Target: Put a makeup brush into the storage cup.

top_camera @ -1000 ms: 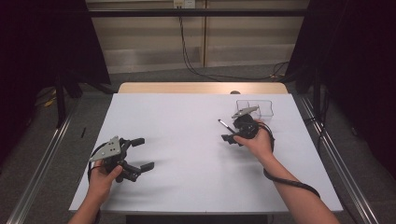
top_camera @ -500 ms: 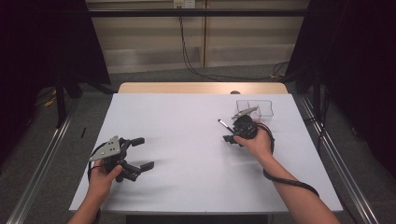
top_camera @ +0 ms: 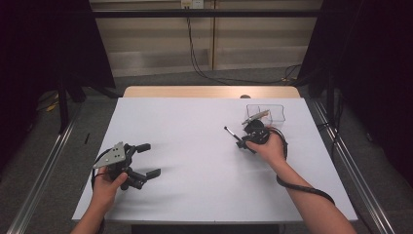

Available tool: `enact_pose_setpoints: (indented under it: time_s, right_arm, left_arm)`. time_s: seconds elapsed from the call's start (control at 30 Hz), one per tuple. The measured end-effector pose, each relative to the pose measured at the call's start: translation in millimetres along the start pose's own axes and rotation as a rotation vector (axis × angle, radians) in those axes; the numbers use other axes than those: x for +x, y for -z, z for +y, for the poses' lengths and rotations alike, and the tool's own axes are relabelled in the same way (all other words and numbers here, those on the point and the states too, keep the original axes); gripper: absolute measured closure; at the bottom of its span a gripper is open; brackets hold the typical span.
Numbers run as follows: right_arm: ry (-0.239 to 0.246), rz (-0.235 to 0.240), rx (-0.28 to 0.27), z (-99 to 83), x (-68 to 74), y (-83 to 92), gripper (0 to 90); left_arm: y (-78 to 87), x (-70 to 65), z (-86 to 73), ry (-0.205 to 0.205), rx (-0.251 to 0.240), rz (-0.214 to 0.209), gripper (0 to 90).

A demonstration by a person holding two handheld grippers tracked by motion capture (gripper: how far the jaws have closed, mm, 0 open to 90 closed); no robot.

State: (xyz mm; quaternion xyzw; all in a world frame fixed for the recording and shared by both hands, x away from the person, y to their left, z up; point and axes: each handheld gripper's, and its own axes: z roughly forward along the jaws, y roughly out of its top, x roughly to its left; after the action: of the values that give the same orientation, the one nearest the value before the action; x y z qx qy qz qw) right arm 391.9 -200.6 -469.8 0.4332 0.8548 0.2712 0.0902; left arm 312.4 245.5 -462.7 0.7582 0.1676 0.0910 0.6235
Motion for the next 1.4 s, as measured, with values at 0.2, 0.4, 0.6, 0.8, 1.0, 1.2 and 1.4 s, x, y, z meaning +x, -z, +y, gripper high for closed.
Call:
enact_pose_setpoints:
  time_s: [0.2, 0.4, 0.6, 0.8, 1.0, 1.2, 1.4]
  right_arm:
    - [0.02, 0.03, 0.036, 1.0, 2.9, 1.6, 83.3]
    - [0.032, 0.05, 0.07, 0.8, 7.3, 4.1, 82.5]
    - [0.043, 0.053, 0.071, 9.7, 11.4, 1.2, 76.0]
    - [0.056, 0.055, 0.099, 21.5, 9.5, -3.5, 76.1]
    - [0.072, 0.06, 0.139, 28.2, 13.8, -8.7, 78.2]
    - [0.095, 0.039, 0.205, 35.7, 16.2, -11.8, 83.8]
    - [0.09, 0.027, 0.283, 46.2, 18.6, -15.8, 82.9]
  left_arm:
    - [0.8, -0.2, 0.4, 0.001, -0.005, 0.003, 0.4]
    - [0.7, -0.6, 0.9, -0.003, -0.002, 0.003, 0.4]
    - [0.2, -0.3, 0.2, -0.002, 0.0, 0.0, 0.5]
    - [1.0, 0.4, -0.7, 0.005, -0.004, 0.0, 0.5]
    - [0.1, 0.7, -1.2, 0.007, -0.002, -0.002, 0.5]
    - [-0.8, 0.9, -1.2, 0.006, -0.003, -0.005, 0.5]
    - [-1.1, 1.2, -1.2, 0.005, -0.001, -0.003, 0.5]
